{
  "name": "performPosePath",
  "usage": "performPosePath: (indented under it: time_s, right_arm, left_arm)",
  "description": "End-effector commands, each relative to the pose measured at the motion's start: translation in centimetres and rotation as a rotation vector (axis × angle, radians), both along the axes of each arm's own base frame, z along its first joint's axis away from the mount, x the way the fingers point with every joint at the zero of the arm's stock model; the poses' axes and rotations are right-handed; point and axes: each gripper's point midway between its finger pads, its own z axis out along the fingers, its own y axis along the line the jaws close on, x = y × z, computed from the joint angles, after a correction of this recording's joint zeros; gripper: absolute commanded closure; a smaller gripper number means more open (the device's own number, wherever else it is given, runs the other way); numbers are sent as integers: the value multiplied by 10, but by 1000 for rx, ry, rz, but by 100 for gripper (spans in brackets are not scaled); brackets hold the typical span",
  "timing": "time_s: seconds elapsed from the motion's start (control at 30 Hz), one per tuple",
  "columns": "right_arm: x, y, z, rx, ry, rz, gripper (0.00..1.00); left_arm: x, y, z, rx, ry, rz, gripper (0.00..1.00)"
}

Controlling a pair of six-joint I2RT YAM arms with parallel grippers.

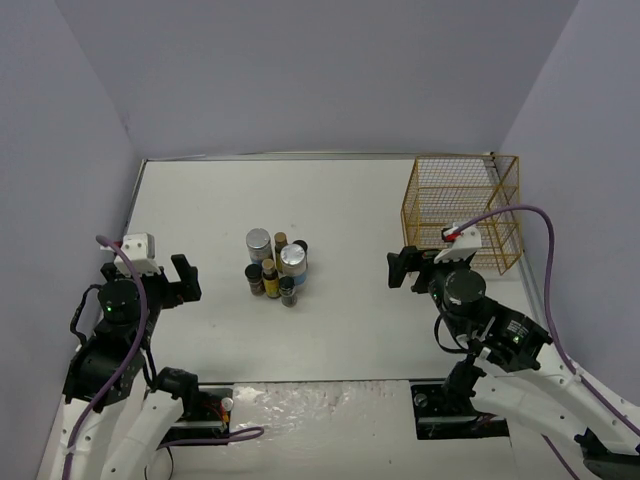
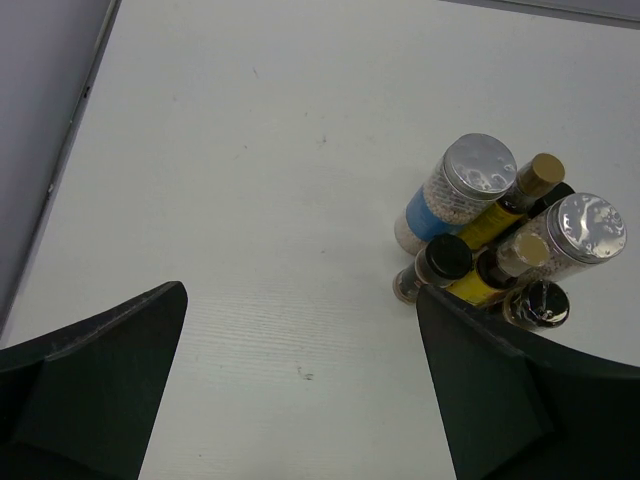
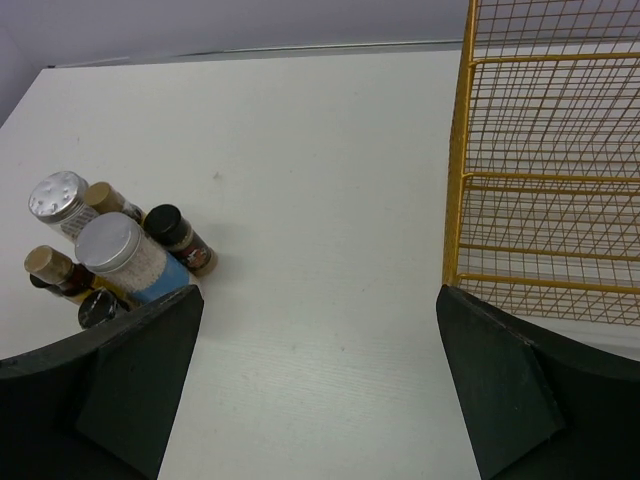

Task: Organize the condiment bottles

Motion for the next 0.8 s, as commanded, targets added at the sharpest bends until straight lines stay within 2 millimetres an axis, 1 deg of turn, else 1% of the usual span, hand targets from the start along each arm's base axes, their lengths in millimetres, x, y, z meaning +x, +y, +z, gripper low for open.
performPosePath:
  time_s: [0.0, 0.03, 0.13, 0.17, 0.2, 0.23, 0.3, 0.37, 0.43, 0.47, 0.5, 0.57, 0.67, 0.77]
  right_arm:
    - [8, 20, 11, 29, -24, 40, 0]
    - [10, 22, 11, 30, -19, 40, 0]
    - [11, 42, 14, 17, -1, 116, 0]
    - [10, 51, 16, 13, -6, 165, 0]
    - [10, 52, 16, 5, -9, 170, 0]
    - [11, 61, 19, 21, -21, 201, 0]
    - [18, 76, 25, 47, -42, 221, 0]
    - [28, 90, 25, 34, -35, 236, 0]
    - [35, 112, 9, -22, 6, 293, 0]
    - [37, 117, 14, -18, 4, 301, 0]
    - [45, 139, -3, -54, 58, 341, 0]
    - [51, 159, -5, -57, 67, 366, 0]
    - [53, 182, -7, -54, 45, 383, 0]
    - [59, 195, -18, -64, 55, 360, 0]
  left_arm:
    - [14, 0, 15, -14, -56, 23, 3]
    - [15, 0, 13, -11, -49, 25, 3]
    - [16, 2, 8, 12, -34, 29, 3]
    - [16, 3, 6, 22, -29, 30, 3]
    - [17, 3, 4, 24, -24, 30, 3]
    - [17, 5, 3, 28, -25, 38, 3]
    - [17, 7, 0, 24, -27, 54, 3]
    - [17, 8, -3, 14, -30, 65, 3]
    - [17, 9, -6, 9, -33, 78, 3]
    - [17, 9, -7, 7, -32, 80, 3]
    - [17, 10, -8, 6, -34, 84, 3]
    - [17, 10, -10, 9, -31, 83, 3]
    - [18, 11, -10, 17, -29, 88, 3]
    - [19, 10, -10, 14, -31, 84, 3]
